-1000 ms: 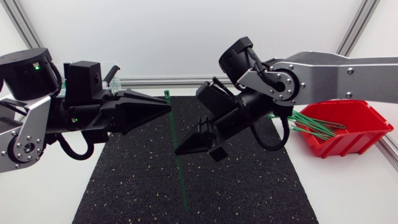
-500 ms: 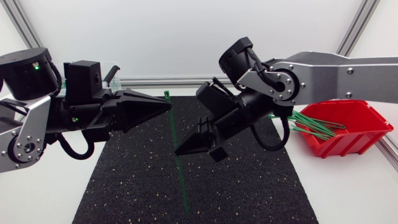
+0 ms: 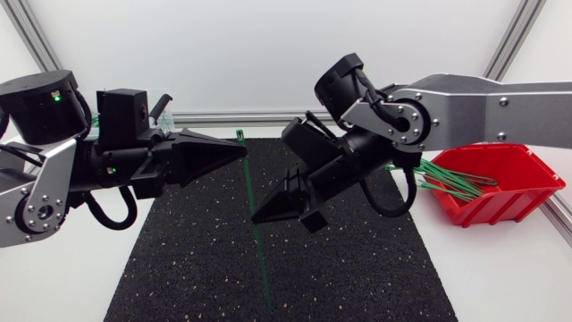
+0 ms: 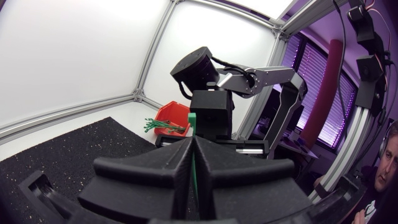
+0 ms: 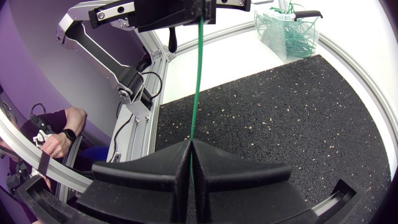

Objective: Take a green cable tie from the red box, thread the tail through the head to close it, then place it in the transparent bin on the left.

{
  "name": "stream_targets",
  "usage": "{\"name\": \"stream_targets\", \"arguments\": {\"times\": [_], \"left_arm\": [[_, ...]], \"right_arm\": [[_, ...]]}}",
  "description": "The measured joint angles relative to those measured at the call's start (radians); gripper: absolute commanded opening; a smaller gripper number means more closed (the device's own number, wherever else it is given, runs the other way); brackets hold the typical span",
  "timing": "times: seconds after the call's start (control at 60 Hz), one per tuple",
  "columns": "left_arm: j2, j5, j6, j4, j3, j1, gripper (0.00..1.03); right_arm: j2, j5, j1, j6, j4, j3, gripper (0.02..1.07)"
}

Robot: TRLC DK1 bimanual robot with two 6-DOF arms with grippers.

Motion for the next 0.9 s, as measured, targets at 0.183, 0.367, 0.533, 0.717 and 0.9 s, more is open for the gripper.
{"name": "stream_targets", "arguments": {"times": [0.183, 0.367, 0.533, 0.717, 0.9], "left_arm": [[0.000, -0.003, -0.051, -0.001, 0.000, 0.003, 0.03], [0.007, -0.002, -0.098, -0.048, 0.041, 0.037, 0.03], [0.006, 0.000, -0.111, -0.151, 0.107, 0.068, 0.03], [-0.010, 0.000, -0.112, -0.205, 0.124, 0.069, 0.03], [-0.034, -0.032, -0.111, -0.214, 0.124, 0.105, 0.03]], "right_arm": [[0.000, 0.000, 0.004, -0.005, 0.000, 0.000, 0.20], [-0.038, 0.017, 0.005, -0.027, -0.001, -0.022, 0.46], [-0.135, 0.093, -0.003, -0.057, 0.000, -0.070, 0.64], [-0.206, 0.206, -0.016, -0.110, 0.022, -0.111, 0.75], [-0.235, 0.323, -0.008, -0.124, 0.022, -0.142, 0.91]]}}
